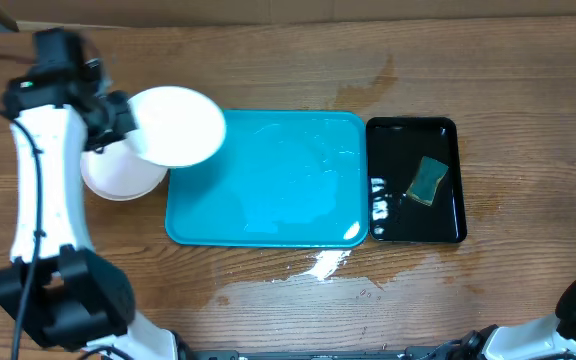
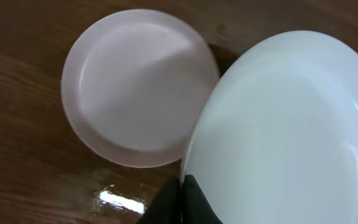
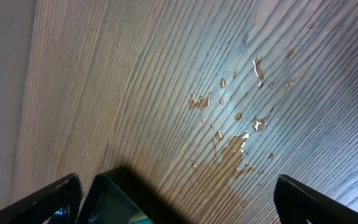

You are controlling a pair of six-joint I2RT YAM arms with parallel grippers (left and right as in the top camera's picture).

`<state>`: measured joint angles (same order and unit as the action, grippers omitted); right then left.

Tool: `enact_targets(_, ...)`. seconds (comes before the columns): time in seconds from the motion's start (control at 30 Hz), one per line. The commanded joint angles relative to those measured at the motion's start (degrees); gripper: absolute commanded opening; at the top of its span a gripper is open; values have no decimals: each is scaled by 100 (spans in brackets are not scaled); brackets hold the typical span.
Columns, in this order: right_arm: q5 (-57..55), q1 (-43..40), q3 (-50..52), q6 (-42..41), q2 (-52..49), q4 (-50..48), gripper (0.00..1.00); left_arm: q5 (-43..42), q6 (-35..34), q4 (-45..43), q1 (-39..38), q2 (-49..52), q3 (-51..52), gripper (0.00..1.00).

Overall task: Clean dirty plates on tray and stack at the side
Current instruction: 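Carry the white plate left and place it on the plate stack, then open the left gripper and lift it off the plate stack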

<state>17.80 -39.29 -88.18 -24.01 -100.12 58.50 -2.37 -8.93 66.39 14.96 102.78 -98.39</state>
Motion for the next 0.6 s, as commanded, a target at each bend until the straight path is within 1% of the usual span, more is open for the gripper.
enact_targets(0.0,31,-11,-157,-24,173,-15,100,-195,-186,-4,452,398,-22,4)
enact_targets(0.13,31,-11,-157,-22,173,-15,100,190,-304,-68,734,767,-22,4)
enact_targets(0.37,31,-11,-157,-24,173,-15,100,280,-442,-295,1051,1161,-22,4)
enact_targets(0.43,31,-11,-157,-24,173,-15,100,278,-455,-369,1104,1187,-22,6)
enact_targets(0.47,31,-11,-157,-22,173,-15,100,278,-496,-396,1128,1187,-22,14)
enact_targets(0.53,31,-11,-157,-22,173,-15,100,262,-505,-450,1139,1185,-24,43)
enact_targets(0.57,31,-11,-157,-22,173,-15,100,256,-503,-476,1139,1185,-24,53)
